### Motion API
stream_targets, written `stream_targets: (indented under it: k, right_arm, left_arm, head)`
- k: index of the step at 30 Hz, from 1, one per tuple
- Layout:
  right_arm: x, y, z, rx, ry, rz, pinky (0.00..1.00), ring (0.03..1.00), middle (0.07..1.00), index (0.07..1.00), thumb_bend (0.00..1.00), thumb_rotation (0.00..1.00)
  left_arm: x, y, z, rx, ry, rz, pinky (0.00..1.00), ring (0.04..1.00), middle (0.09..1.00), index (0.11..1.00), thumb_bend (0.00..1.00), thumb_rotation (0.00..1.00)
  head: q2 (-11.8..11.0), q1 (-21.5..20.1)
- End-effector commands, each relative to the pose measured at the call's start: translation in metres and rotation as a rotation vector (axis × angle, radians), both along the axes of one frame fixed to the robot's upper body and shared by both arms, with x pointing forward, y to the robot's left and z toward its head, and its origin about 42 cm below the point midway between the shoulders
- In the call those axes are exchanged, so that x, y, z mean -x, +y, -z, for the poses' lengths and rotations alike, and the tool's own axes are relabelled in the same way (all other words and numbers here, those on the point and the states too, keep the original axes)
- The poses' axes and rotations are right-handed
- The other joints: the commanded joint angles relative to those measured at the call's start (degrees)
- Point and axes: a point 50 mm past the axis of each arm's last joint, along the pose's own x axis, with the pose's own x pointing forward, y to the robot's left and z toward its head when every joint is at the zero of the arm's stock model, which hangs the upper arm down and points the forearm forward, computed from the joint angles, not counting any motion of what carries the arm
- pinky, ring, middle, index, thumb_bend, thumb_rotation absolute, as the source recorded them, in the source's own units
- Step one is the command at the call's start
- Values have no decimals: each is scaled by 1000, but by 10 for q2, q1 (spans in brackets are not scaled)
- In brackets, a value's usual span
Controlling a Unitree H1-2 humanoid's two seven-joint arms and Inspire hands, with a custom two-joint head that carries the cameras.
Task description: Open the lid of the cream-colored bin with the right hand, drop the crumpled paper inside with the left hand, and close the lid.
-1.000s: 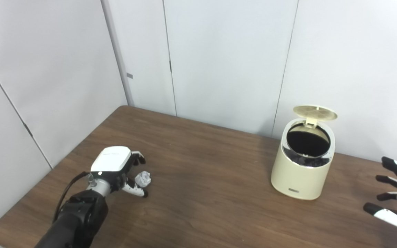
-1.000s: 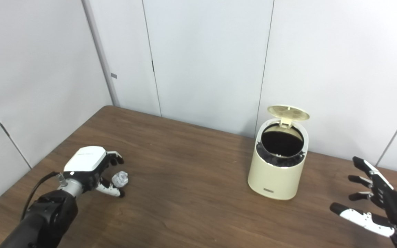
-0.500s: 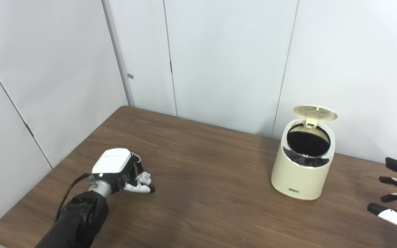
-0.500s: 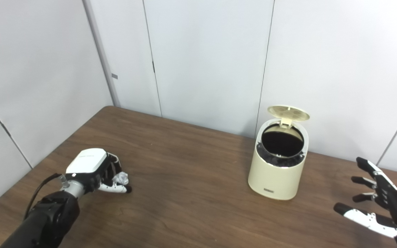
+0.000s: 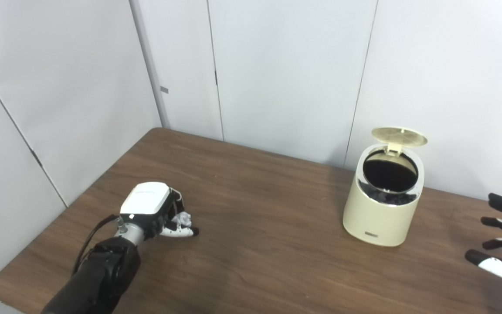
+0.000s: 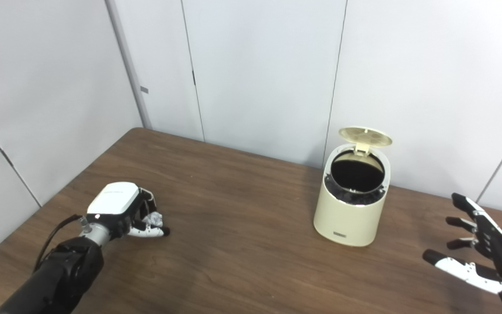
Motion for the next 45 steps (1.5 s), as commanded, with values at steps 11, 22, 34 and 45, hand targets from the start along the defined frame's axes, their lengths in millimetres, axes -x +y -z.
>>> stream_targets:
  k: [11,22,34,45]
  right_arm:
    - [-5,1,-23,-15,-97,-25,624,831,928,908,901,498]
    - [-7,3,-24,-12,-103,-33,627,833,927,904,887,481]
    - [-8,8,-25,-2,-108,-29,660,851,937,919,858,460]
    - [-9,7,-27,6,-116,-29,637,838,929,917,865,454]
  left_arm:
    - [7,-1,14,-63,74,1,138,219,472,487,527,0]
    - [1,-10,-23,-107,30,44,134,220,472,486,527,0]
    - [-7,-25,-81,-163,-63,114,162,257,471,484,527,0]
    - [-9,-24,-83,-119,-71,144,277,329,466,487,524,0]
  head:
    - [0,0]
    - [0,-1]
    - [-3,-2]
    - [-4,-2]
